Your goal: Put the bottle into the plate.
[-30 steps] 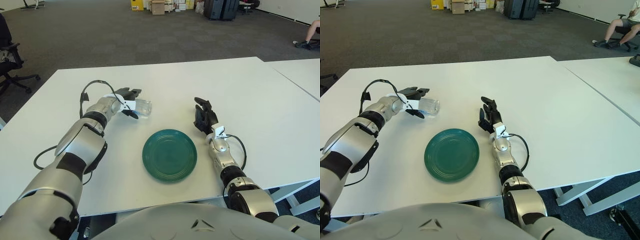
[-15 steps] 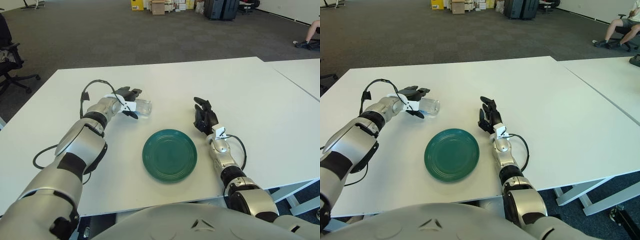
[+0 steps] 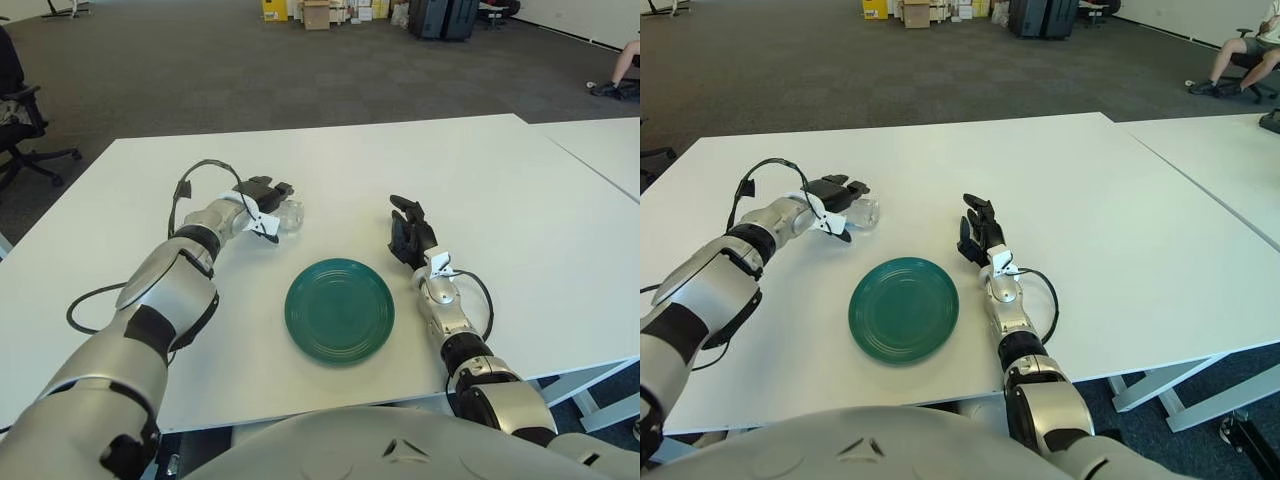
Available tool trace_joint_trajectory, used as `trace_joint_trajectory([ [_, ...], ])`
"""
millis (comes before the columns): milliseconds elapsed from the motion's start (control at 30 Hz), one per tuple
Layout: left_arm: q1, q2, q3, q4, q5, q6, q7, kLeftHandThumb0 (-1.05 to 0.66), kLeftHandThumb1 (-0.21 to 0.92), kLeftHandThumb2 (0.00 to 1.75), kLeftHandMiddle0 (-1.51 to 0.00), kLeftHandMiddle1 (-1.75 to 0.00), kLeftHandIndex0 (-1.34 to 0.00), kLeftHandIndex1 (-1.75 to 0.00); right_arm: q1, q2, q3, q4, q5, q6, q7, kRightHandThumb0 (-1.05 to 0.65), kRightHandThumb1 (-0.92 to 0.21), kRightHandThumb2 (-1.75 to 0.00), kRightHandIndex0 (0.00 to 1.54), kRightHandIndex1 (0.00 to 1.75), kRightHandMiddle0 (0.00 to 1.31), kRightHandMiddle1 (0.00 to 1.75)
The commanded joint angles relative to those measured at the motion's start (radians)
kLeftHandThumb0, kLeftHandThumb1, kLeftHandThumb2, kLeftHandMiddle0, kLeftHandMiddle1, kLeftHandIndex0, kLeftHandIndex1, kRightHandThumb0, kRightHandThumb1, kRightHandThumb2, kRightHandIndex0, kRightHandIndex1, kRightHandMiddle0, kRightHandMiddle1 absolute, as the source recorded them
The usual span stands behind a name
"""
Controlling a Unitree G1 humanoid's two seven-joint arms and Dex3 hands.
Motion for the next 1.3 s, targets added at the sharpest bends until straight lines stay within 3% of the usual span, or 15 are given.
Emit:
trace_joint_trajectory([
  [0, 0.006, 0.005, -0.017, 0.009, 0.019, -0.005, 0.019, -0.93, 0.92, 0.08, -0.26, -0.06, 0.00, -0.81, 0.043, -0.004, 0.001, 0.047, -0.003, 0.016, 0.004, -0.70, -0.92, -0.84, 0.26, 0.01, 0.00, 0.70],
  [267, 0.027, -0.002, -0.030, 0.012, 0.020, -0.002, 0.038, -0.94, 0.92, 0.10, -0.31, -0.07, 0.00, -0.92, 0.056, 0.007, 0.007, 0.007, -0.011, 0.065, -0.025, -0.70, -0.92, -0.84, 0.26, 0.00, 0.00, 0.69],
  [567, 0.044, -0.014, -0.030, 0.015, 0.009, 0.010, 0.036, -0.91, 0.91, 0.09, -0.35, -0.08, 0.00, -0.96, 0.047, -0.006, 0.006, 0.054, 0.000, -0.027, 0.014, -0.72, -0.92, -0.85, 0.25, 0.00, 0.00, 0.67],
  [933, 0.044, -0.010, -0.060, 0.015, 0.024, -0.007, 0.023, -0.75, 0.86, 0.07, -0.42, -0.11, 0.00, -1.05, 0.050, -0.002, 0.003, 0.061, -0.001, -0.004, -0.005, -0.73, -0.92, -0.85, 0.24, 0.00, 0.00, 0.66],
  [1267, 0.041, -0.008, -0.091, 0.022, 0.043, 0.027, -0.005, -0.77, 0.86, 0.09, -0.37, -0.08, 0.00, -0.94, 0.042, -0.004, 0.000, 0.064, 0.005, -0.001, 0.006, -0.73, -0.92, -0.85, 0.24, 0.00, 0.00, 0.68],
])
